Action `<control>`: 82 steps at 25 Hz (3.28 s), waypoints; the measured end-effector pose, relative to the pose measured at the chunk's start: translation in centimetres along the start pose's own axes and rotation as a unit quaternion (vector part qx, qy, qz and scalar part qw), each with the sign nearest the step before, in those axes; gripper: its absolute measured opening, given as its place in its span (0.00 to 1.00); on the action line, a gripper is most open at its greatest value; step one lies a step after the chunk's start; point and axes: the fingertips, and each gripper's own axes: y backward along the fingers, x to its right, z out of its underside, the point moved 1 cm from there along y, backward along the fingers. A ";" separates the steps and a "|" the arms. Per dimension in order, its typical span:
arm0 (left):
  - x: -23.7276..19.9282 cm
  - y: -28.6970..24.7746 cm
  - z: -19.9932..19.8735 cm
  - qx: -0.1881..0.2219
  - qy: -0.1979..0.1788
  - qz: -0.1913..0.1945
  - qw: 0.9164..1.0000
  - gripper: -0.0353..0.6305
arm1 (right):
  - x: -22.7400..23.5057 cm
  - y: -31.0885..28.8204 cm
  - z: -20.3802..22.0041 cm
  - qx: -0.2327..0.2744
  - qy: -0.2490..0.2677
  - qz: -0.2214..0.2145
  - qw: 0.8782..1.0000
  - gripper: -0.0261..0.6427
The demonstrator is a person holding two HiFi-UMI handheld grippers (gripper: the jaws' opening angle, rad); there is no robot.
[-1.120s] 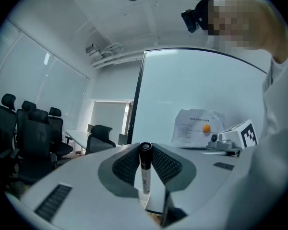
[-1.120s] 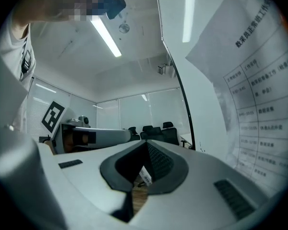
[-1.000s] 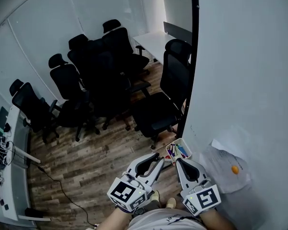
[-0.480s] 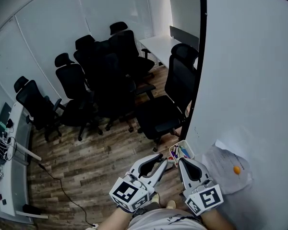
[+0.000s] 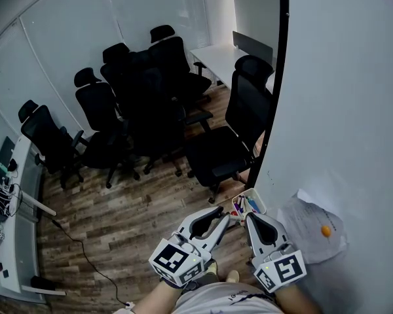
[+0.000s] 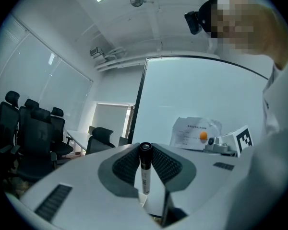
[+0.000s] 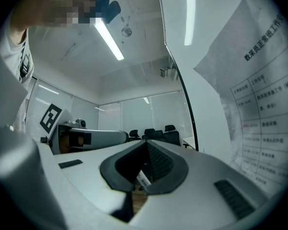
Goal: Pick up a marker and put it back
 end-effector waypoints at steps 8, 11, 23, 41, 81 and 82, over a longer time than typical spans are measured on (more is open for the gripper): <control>-0.6 -0.3 0.0 0.001 -0.004 -0.001 1.000 0.18 | 0.1 -0.2 0.0 -0.003 0.002 0.006 1.000 0.06; -0.9 -0.6 0.2 0.000 -0.005 -0.001 1.000 0.18 | 0.4 -0.2 0.2 -0.005 0.003 0.011 1.000 0.06; -2.3 -4.4 2.9 -0.029 -0.010 0.024 0.999 0.18 | 2.6 -1.0 1.9 -0.022 -0.005 0.046 0.999 0.06; -5.6 -11.8 16.2 -0.112 -0.038 0.073 0.990 0.18 | 6.4 -3.6 7.8 -0.073 -0.034 0.114 0.990 0.06; -7.9 -9.5 15.1 -0.106 -0.008 0.086 0.991 0.22 | 4.4 -7.0 10.2 -0.094 -0.046 0.104 0.989 0.06; -7.8 -9.5 14.6 -0.104 -0.008 0.085 0.991 0.21 | 4.4 -6.9 10.1 -0.092 -0.045 0.102 0.989 0.06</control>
